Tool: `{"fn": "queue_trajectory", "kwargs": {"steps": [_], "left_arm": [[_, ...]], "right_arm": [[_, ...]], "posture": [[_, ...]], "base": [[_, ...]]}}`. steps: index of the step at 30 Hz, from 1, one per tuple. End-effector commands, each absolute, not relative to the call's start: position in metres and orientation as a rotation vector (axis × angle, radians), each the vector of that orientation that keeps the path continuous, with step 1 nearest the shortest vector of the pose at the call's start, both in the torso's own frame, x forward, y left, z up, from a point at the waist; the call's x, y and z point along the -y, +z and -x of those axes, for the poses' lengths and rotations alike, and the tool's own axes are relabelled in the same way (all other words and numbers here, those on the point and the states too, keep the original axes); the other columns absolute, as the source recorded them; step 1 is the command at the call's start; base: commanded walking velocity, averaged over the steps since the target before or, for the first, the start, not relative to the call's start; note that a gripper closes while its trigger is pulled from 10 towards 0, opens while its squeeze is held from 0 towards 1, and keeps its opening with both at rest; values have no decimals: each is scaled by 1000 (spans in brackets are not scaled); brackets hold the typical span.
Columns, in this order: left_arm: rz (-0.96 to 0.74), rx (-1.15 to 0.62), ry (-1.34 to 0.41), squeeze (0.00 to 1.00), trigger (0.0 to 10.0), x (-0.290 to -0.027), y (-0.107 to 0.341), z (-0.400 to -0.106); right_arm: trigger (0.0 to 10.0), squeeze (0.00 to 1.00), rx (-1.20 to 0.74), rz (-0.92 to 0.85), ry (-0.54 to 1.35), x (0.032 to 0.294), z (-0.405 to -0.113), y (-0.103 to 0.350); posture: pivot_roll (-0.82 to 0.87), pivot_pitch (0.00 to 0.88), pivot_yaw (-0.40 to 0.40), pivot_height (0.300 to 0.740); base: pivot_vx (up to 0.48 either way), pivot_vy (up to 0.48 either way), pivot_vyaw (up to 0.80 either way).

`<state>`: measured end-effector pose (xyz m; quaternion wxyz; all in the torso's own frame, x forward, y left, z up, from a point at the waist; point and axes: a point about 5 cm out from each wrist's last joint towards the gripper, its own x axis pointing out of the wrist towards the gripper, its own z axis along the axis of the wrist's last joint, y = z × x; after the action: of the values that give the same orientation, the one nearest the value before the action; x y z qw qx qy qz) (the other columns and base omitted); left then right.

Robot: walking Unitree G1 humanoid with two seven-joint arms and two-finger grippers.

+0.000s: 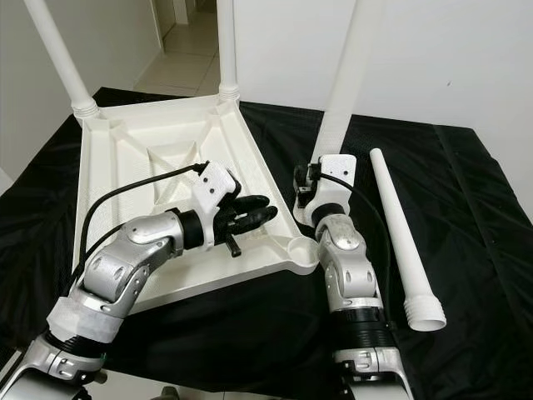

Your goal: Building children table

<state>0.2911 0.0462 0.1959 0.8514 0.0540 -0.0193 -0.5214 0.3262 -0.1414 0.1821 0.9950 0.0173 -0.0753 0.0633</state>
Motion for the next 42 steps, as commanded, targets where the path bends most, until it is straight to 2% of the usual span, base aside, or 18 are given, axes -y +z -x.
{"fn": "queue_trajectory", "kwargs": {"steps": [1, 16, 22, 31, 42], "left_arm": [[-80, 47, -876, 0, 10000, -58, 194, -301], [-75, 58, -752, 0, 10000, -69, 180, -286], [-94, 77, -785, 0, 10000, -76, 176, -277], [-123, 38, -907, 0, 10000, -84, 165, -246], [-95, 77, -986, 0, 10000, -69, 172, -236]], "right_arm": [[10000, 0, 207, -39, 149, 140, -318, 188], [10000, 0, 217, -17, 167, 141, -295, 176], [10000, 0, 219, -17, 169, 141, -295, 176], [10000, 0, 225, -15, 182, 139, -295, 178], [10000, 0, 205, -37, 178, 141, -287, 165]], "posture": [[147, 25, -42, 740], [141, 15, -62, 740], [141, 8, -65, 740], [147, 5, -77, 740], [143, 20, -75, 740]], "base": [[0, 0, 0], [0, 0, 0], [0, 0, 0], [0, 0, 0], [0, 0, 0]]}}
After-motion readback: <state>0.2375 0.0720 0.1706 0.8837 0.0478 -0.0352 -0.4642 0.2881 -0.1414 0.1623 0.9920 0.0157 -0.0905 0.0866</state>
